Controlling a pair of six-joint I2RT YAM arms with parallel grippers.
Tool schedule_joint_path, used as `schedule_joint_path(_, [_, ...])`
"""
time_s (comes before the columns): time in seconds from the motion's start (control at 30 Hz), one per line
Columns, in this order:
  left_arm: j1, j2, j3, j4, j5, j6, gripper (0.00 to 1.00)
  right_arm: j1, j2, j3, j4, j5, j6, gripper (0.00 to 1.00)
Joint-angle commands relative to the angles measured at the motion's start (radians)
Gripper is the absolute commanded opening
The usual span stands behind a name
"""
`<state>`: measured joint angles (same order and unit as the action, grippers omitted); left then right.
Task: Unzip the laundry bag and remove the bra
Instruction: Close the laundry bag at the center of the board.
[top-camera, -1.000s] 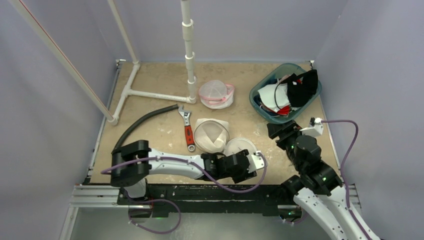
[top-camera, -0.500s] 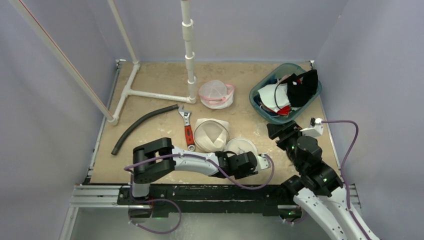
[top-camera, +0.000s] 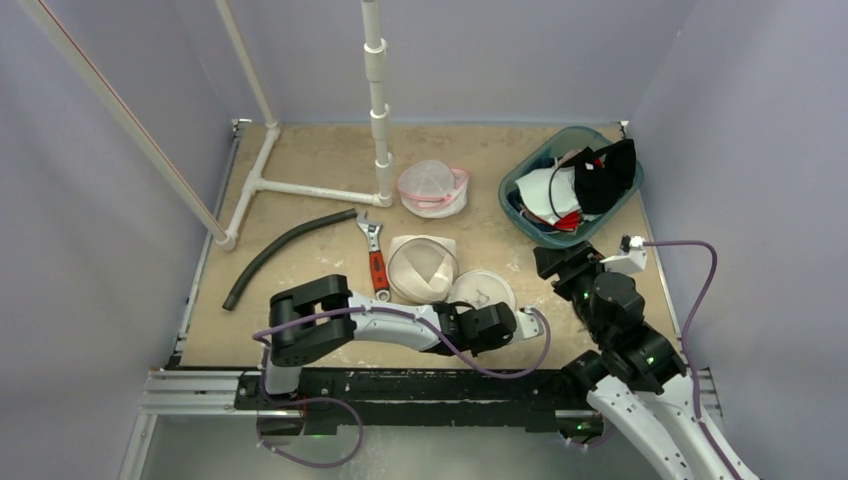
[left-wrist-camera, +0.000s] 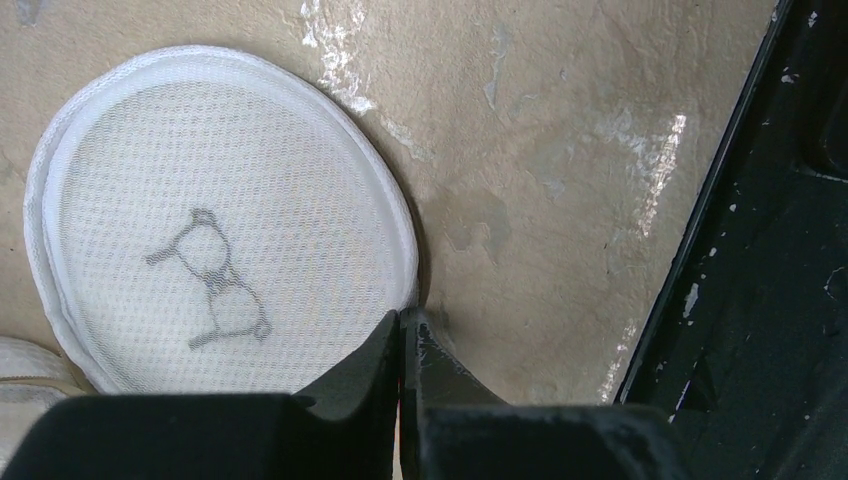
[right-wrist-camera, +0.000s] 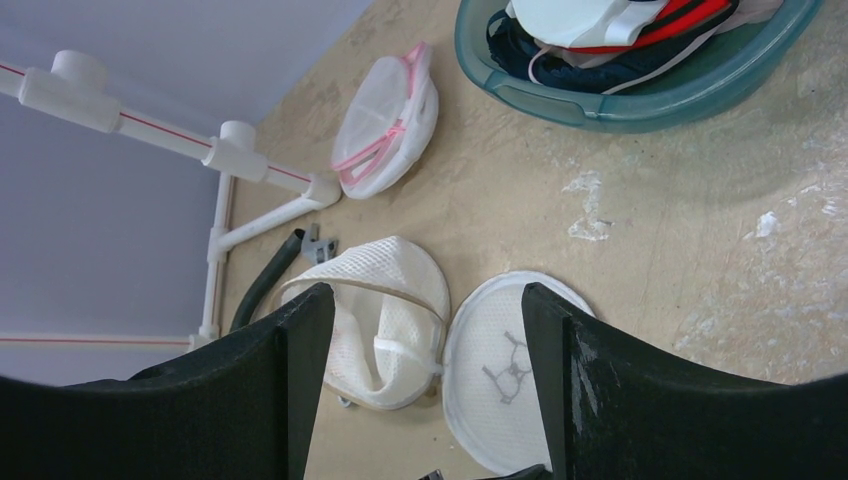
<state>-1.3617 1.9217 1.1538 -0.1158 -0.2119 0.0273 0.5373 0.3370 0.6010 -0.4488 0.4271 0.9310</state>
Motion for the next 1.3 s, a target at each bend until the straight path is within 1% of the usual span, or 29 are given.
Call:
schedule_joint_path(0.0, [0.007,-0.041,-0.015,0.006,0.013,-0.020,0.00,0.001,-0.010,0.017,0.031,0.006,-0.019,0.72])
schedule_joint_path(0.23, [0.013,-0.258,-0.122,0.117,0.040,-0.103,0.00,0.000,0.017,0.050,0.043,-0.005,-0.045,0.75])
schedule_joint_path(0.4, [0.057,-0.392,-0.203,0.201,0.099,-0.181,0.00,0.001,0.076,0.099,0.072,-0.030,-0.099,0.77])
schedule_joint_path(0.57, [0.147,-0.525,-0.279,0.288,0.181,-0.268,0.00,0.000,0.126,0.157,0.102,-0.054,-0.204,0.78])
schedule_joint_path(0.7, [0.238,-0.615,-0.338,0.379,0.250,-0.356,0.00,0.001,0.116,0.156,0.138,-0.079,-0.231,0.78])
schedule_joint_path(0.83, [0.311,-0.692,-0.401,0.449,0.282,-0.440,0.00,0.001,0.112,0.119,0.165,-0.116,-0.220,0.78])
schedule_joint_path(0.97, [0.394,-0.771,-0.474,0.519,0.294,-0.526,0.00,0.001,0.090,0.042,0.228,-0.181,-0.207,0.78])
schedule_joint_path(1.07, [0.465,-0.833,-0.531,0.571,0.303,-0.594,0.00,0.001,0.078,-0.020,0.295,-0.244,-0.201,0.78])
schedule_joint_path(1.27, [0.596,-0.912,-0.639,0.642,0.301,-0.741,0.00,0.001,0.117,-0.143,0.441,-0.387,-0.161,0.77])
